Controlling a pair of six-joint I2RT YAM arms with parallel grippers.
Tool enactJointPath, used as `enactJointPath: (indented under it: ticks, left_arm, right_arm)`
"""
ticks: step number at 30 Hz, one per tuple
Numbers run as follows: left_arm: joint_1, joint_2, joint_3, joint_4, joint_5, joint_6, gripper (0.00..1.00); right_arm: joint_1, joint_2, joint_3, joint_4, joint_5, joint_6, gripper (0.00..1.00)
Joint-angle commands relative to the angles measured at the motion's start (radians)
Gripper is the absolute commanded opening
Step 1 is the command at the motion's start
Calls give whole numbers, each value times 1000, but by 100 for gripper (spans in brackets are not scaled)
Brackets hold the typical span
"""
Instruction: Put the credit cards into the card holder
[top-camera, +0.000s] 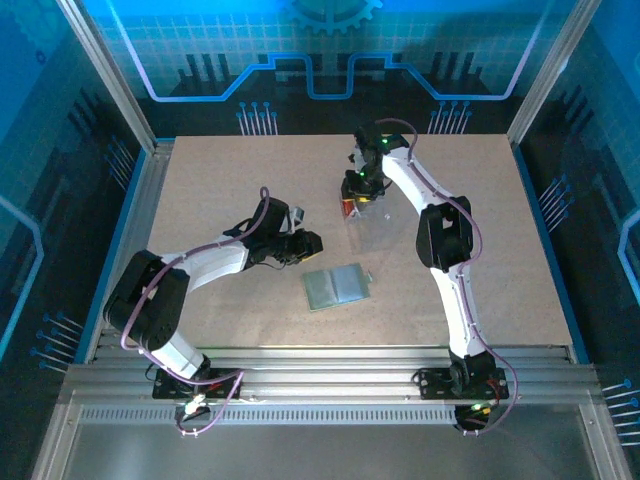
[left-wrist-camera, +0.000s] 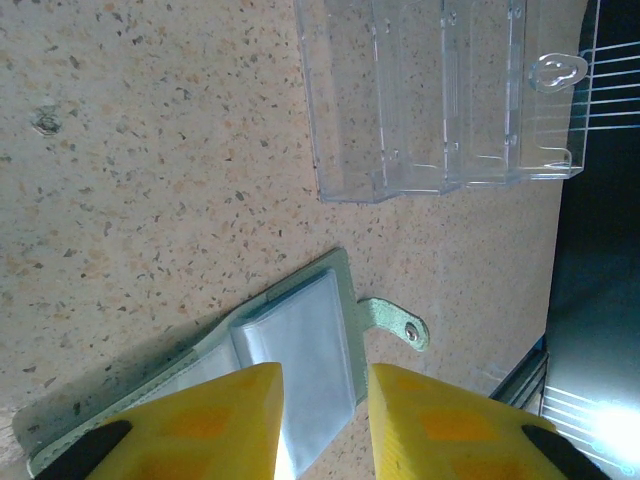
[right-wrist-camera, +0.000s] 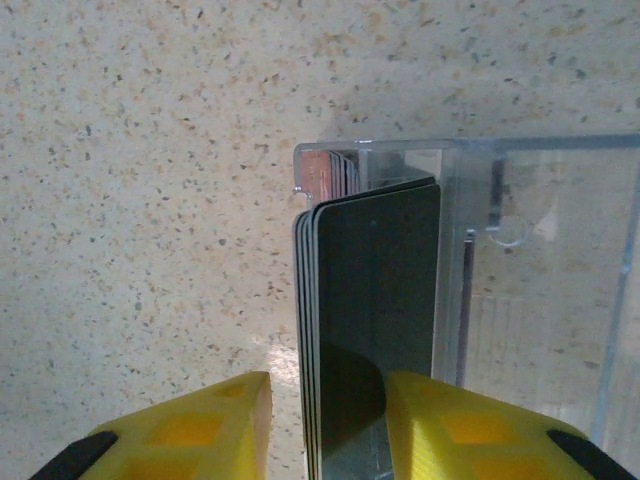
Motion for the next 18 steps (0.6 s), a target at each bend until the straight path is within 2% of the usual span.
enactJointPath:
  ticks: [1,18]
  left_arm:
    - [9,15,15,24,29,-11,30]
    - [12,37,9,41,33,-15,30]
  right_arm:
    - [1,-25,-9,-1,-60,-13,35]
    - [-8,-46,-24,18,-123,-16,29]
